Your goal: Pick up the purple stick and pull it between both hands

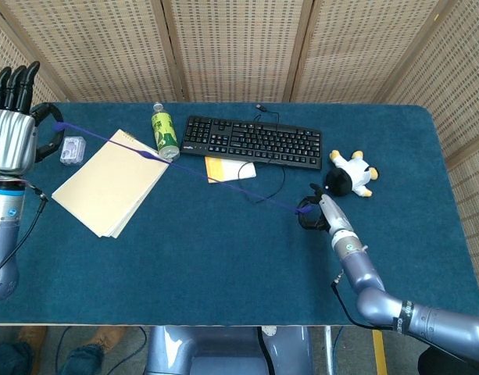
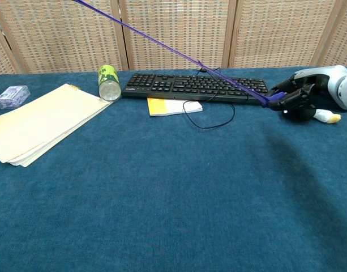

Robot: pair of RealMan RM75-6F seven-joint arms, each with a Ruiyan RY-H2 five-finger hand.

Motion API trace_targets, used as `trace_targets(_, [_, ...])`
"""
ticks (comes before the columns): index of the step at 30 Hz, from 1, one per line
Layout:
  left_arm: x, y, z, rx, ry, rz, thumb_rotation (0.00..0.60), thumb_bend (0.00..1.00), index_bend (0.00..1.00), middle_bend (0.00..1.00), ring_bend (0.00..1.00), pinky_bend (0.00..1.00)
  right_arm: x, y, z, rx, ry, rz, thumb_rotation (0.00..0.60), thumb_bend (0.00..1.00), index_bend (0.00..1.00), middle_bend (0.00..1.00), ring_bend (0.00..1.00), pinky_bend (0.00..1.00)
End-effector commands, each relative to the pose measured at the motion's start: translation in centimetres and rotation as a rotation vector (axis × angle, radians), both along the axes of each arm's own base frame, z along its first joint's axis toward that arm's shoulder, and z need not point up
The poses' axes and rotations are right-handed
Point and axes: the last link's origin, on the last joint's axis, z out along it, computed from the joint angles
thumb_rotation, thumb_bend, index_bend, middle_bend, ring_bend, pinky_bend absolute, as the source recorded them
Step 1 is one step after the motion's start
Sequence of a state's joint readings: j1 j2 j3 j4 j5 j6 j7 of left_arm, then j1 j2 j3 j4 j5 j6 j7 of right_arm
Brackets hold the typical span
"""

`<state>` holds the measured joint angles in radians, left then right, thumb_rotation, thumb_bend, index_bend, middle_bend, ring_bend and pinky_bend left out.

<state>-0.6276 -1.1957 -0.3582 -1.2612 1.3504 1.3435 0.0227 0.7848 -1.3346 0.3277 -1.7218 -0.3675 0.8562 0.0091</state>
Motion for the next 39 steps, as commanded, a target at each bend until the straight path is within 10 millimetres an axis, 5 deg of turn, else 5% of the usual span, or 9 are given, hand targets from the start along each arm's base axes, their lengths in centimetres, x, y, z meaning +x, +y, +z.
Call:
trace_targets(1, [-1.5,0.2,1.0,0.015,0.003,0.037,0.6,0.55,0.83,0.0,0.0,0.0,-0.7,0.1,0.7,-0.01,0.01,-0.01,0.6,0.67,0.74,0.07,0.0,0.0])
trace_targets(22, [-7.0,0.3,4.6,0.069,0.007,0.166,0.6,0.55,0.83,0.0,0.0,0.0,-8.3,2.6,8.9,-0.083,0.109,-0.094,0.6,0.67,0.74,0.07,0.0,0.0])
trace_targets(32, [-8.4,0.7,5.5,0.081,0.01,0.212,0.6,0.55,0.83,0.0,0.0,0.0,-14.6,6.4,13.2,-0.092,0.188,-0.176,0.6,0.67,0.74,0.07,0.0,0.0])
trace_targets(39, [-8.5,0.8,5.2,0.073,-0.004,0.215,0.6,0.55,0.83,0.0,0.0,0.0,-16.8,8.2,14.4,-0.098,0.187,-0.202,0.6,0.67,0.74,0.07,0.0,0.0])
